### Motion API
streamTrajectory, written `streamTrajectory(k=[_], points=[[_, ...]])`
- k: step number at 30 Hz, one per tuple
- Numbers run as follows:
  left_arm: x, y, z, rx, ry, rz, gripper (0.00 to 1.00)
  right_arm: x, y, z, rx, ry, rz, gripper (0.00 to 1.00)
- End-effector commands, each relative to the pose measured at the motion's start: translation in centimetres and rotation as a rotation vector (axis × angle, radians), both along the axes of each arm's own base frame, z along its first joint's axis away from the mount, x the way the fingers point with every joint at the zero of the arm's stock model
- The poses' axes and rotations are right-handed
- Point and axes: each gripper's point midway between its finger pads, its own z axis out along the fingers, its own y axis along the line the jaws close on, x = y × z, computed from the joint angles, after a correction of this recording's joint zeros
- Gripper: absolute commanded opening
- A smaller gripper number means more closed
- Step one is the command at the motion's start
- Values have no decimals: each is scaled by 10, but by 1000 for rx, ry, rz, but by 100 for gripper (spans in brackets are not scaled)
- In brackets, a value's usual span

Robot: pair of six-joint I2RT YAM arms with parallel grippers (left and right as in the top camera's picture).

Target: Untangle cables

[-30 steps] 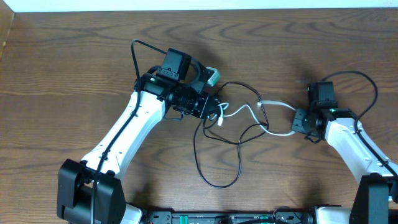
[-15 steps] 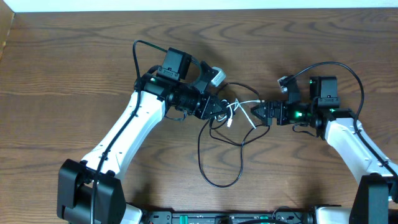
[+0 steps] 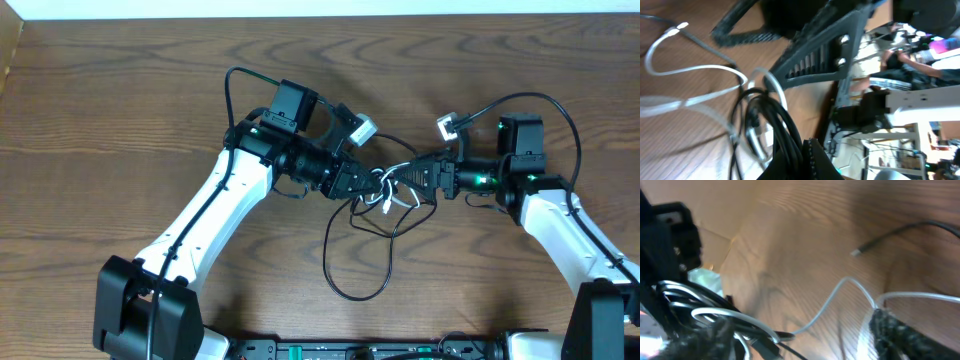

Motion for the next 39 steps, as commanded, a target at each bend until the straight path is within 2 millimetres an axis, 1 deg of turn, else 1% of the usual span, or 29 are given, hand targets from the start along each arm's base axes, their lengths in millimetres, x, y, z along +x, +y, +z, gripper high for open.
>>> streamTrajectory(k=[1, 3, 5, 11, 14, 16, 18, 20, 22, 24, 26, 29, 32, 33, 36, 39], points=[[-12, -7, 26, -133, -2, -70, 8, -10, 11, 12, 61, -16, 75, 72], [-13, -9, 32, -167, -10, -85, 8, -14, 16, 13, 70, -15, 95, 68], [-11, -10, 33, -173, -21, -85, 8, -18, 20, 14, 76, -13, 113, 65], [-6, -8, 34, -175, -29, -70, 8, -29, 32, 20, 114, -9, 175, 64], [-5, -7, 34, -173, -24, -64, 8, -30, 33, 20, 116, -10, 181, 59], [-5, -7, 34, -173, -22, -63, 7, -30, 33, 20, 116, -10, 181, 51], [-5, -7, 34, -173, -21, -63, 8, -30, 33, 20, 116, -11, 181, 40], [-5, -7, 34, -173, -21, -63, 8, -30, 33, 20, 116, -11, 181, 23], [-4, -7, 33, -169, -24, -61, 7, -30, 33, 20, 115, -11, 180, 9], [-1, -5, 28, -136, -38, -42, 8, -30, 33, 20, 115, -11, 179, 3], [9, -1, 15, -59, -67, 2, 8, -29, 32, 20, 112, -9, 177, 1], [25, 10, -6, 82, -80, 104, 8, -29, 32, 17, 101, 4, 168, 1], [40, 22, -21, 196, -86, 203, 8, -26, 27, 3, 37, 40, 117, 1], [47, 28, -27, 243, -85, 250, 8, -23, 22, -9, -21, 73, 75, 1], [50, 32, -30, 272, -93, 273, 8, -24, 15, -24, -93, 127, 29, 1], [50, 32, -31, 273, -94, 273, 8, -27, 13, -28, -104, 154, 25, 1]])
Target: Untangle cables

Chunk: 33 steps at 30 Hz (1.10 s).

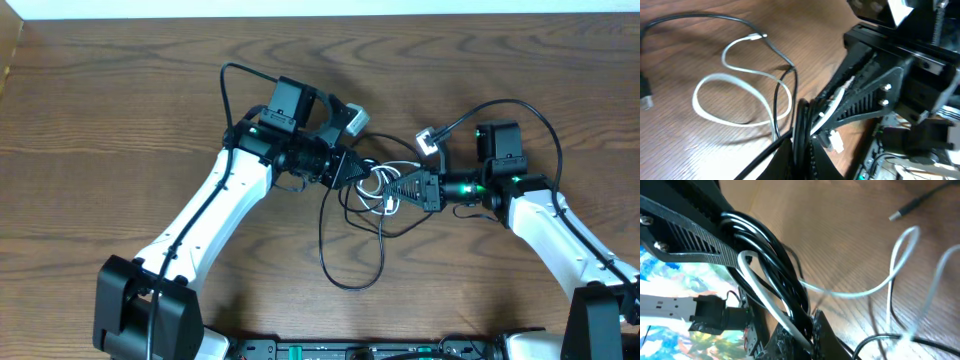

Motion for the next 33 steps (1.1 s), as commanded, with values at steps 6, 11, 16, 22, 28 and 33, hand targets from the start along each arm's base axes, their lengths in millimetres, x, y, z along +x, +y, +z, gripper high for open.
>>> streamTrajectory(k=[6, 11, 16, 22, 28, 33], points=[[11, 12, -2, 57, -7, 89, 8, 5, -6, -9, -56, 1, -35, 35], [6, 8, 2, 24, 9, 67, 8, 10, 1, 8, 18, -79, 2, 39], [-10, -6, 18, -98, 32, -35, 8, 13, 2, 12, 26, -107, 5, 50], [-26, -16, 38, -226, 58, -136, 8, 18, 3, 16, 32, -150, 6, 56], [-31, -18, 43, -258, 74, -155, 8, 26, 3, 20, 31, -207, -1, 49], [-30, -18, 42, -251, 70, -150, 8, 26, 3, 21, 32, -212, -1, 20]])
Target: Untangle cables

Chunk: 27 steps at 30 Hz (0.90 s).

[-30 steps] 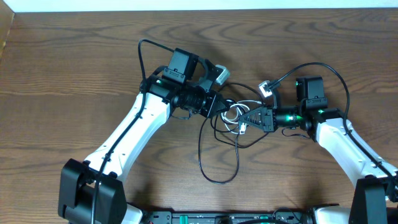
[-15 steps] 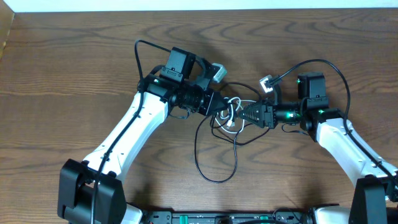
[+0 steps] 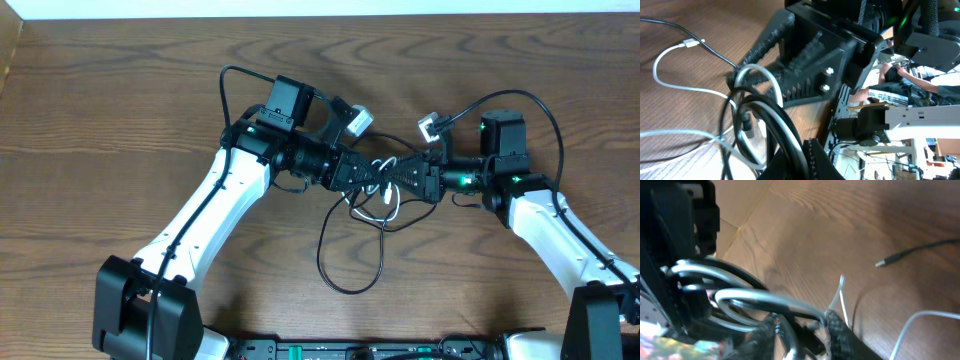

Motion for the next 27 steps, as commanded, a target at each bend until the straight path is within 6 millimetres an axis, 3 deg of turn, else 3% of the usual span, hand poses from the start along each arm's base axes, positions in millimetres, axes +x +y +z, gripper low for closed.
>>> streamTrajectory(k=[1, 4, 7, 8, 9, 10, 12, 21, 27], points=[[-5, 0, 9, -31, -18, -20, 8, 0, 0, 2, 4, -5, 4, 16], [-1, 4, 2, 15, -21, 4, 8, 0, 0, 2, 5, -5, 4, 4], [-1, 6, -2, 38, -17, 13, 8, 0, 0, 2, 5, -5, 4, 4], [-1, 6, -2, 38, -16, 13, 8, 0, 0, 2, 5, -6, 4, 7], [-2, 6, -2, 39, -13, 13, 8, 0, 0, 2, 5, -7, 4, 17], [-2, 6, -2, 40, -11, 13, 8, 0, 0, 2, 5, -7, 4, 38], [-2, 6, -2, 41, -9, 13, 8, 1, 0, 2, 6, -11, 4, 49], [-10, 3, 6, -13, 12, -23, 8, 3, 1, 6, 14, -37, 10, 55], [-17, -1, 18, -88, 31, -66, 8, -12, 8, 19, 93, -69, 109, 56]])
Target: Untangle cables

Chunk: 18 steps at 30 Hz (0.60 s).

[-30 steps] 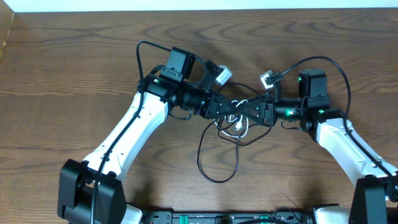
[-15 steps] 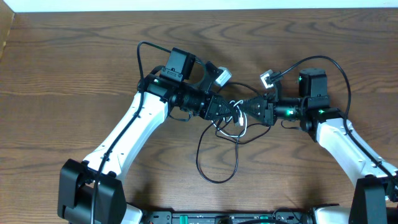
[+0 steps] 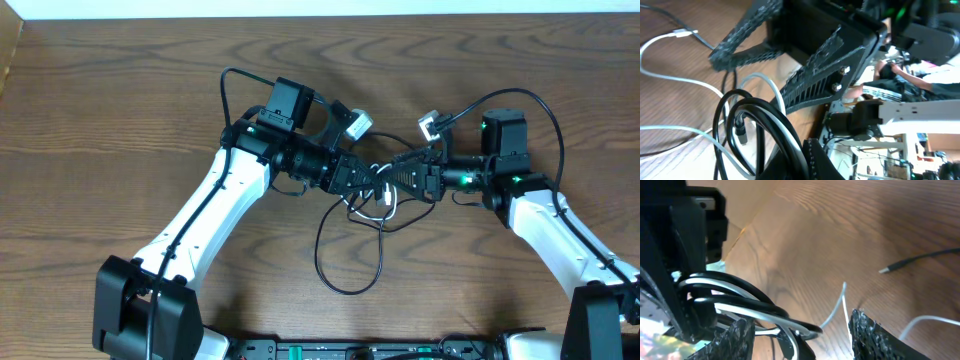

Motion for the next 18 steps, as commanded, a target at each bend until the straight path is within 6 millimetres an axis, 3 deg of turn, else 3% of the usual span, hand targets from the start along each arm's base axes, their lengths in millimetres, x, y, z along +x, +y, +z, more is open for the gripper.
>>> streamTrajectory(k=[1, 4, 10, 16, 18], points=[[-11, -3, 21, -101, 0, -54, 8, -13, 6, 14, 73, -33, 90, 55], [-16, -5, 29, -152, 21, -81, 8, -14, 6, 15, 83, -32, 100, 45], [-11, -3, 22, -108, 4, -55, 8, -14, 6, 15, 82, -31, 98, 5], [7, 11, 3, 9, -30, 29, 8, -11, 1, 13, 77, -20, 79, 1], [15, 19, -6, 68, -46, 68, 15, -8, -4, 9, 59, -3, 48, 1]])
